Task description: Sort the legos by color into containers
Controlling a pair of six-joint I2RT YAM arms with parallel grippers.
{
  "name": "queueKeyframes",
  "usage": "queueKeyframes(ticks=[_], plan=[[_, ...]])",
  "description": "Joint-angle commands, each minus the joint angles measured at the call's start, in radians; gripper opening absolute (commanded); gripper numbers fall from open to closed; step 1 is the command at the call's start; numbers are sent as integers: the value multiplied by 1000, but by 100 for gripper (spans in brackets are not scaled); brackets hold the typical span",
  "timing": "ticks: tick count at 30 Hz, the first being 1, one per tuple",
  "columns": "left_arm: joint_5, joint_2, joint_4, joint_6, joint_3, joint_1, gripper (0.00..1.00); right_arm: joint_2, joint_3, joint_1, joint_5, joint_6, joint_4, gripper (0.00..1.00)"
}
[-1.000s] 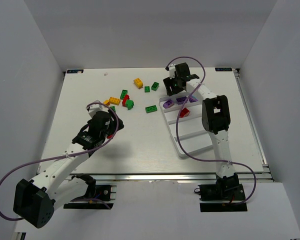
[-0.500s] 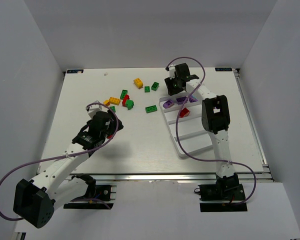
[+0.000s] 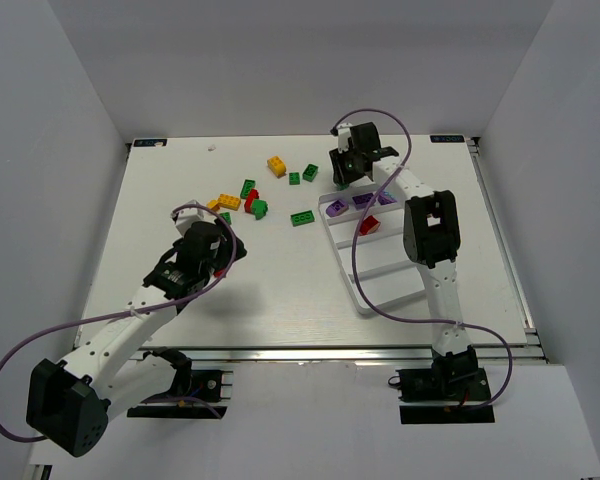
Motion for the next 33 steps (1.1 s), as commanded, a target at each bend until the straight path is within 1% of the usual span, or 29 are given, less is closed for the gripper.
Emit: queueKeyframes(ticks=[1, 7, 9, 11, 13, 15, 18, 20, 21, 23, 24, 26, 28, 31, 33], plan=[[-3, -13, 1, 2, 49, 2, 91, -62, 35, -6, -54, 30, 123, 24], [0, -10, 26, -3, 52, 2, 91, -151, -11, -16, -131, 75, 171, 15], [2, 1, 35, 0, 56, 2, 91, -214, -43, -29, -186, 87, 173, 12], [13, 16, 52, 2, 62, 4, 91, -268, -126, -36, -233, 86, 182, 9], [22, 42, 70, 8, 72, 4, 91, -357, -190, -49, -258, 63, 183, 8], [36, 74, 78, 17, 85, 4, 91, -445, -288, -62, -306, 37, 154, 6], [51, 125, 96, 35, 115, 8, 91, -564, -425, -76, -342, -64, 88, 5], [65, 154, 107, 45, 134, 21, 91, -623, -505, -84, -344, -150, 27, 5], [83, 182, 110, 54, 157, 28, 91, -680, -586, -95, -350, -179, 7, 5], [100, 211, 112, 63, 180, 47, 91, -737, -670, -110, -341, -215, -13, 5], [109, 226, 113, 74, 193, 53, 91, -783, -739, -125, -341, -223, -18, 5], [132, 263, 110, 91, 223, 68, 91, -834, -789, -150, -352, -247, -59, 5], [152, 280, 110, 98, 243, 85, 91, -860, -865, -162, -337, -250, -62, 5], [171, 308, 112, 106, 254, 106, 91, -885, -940, -174, -275, -250, -51, 6], [183, 323, 112, 111, 263, 117, 91, -881, -961, -185, -254, -247, -59, 8]])
